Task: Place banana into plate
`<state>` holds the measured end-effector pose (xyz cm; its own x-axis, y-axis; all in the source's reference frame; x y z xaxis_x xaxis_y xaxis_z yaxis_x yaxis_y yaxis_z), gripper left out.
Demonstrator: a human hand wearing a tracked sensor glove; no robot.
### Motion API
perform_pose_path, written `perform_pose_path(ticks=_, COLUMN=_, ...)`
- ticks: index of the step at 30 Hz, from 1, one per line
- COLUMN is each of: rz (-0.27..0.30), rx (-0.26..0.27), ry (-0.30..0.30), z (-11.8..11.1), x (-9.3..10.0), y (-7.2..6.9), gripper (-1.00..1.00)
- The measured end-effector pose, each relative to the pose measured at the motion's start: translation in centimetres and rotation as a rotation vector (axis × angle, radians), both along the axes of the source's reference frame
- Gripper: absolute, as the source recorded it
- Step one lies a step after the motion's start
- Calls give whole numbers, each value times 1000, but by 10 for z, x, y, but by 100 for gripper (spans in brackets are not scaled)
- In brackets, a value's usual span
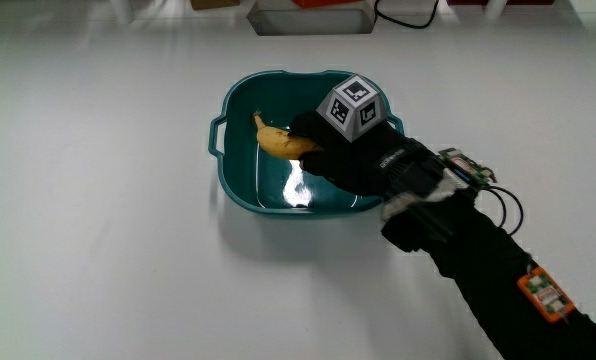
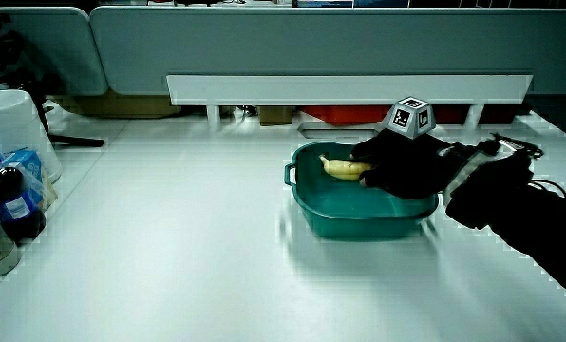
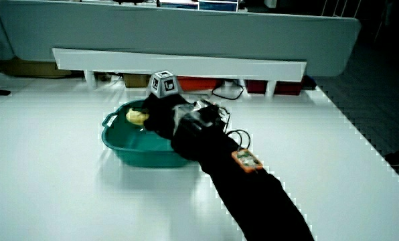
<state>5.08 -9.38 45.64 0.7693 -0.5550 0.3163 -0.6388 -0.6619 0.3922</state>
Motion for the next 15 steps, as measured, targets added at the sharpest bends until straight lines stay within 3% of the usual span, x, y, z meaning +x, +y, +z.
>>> perform_pose_path(ticks=2, rz=3, rx=8, ry=6, z=5, x=-2, y=-1, gripper=0)
perform_pose_path(ticks=9, rz=-9, rx=-76, ry=64, z=41, x=-12, y=-1, gripper=0)
perform_pose_path(ticks=15, rz=-8, rx=-94, ry=107, z=58, x=-18, y=0, gripper=0)
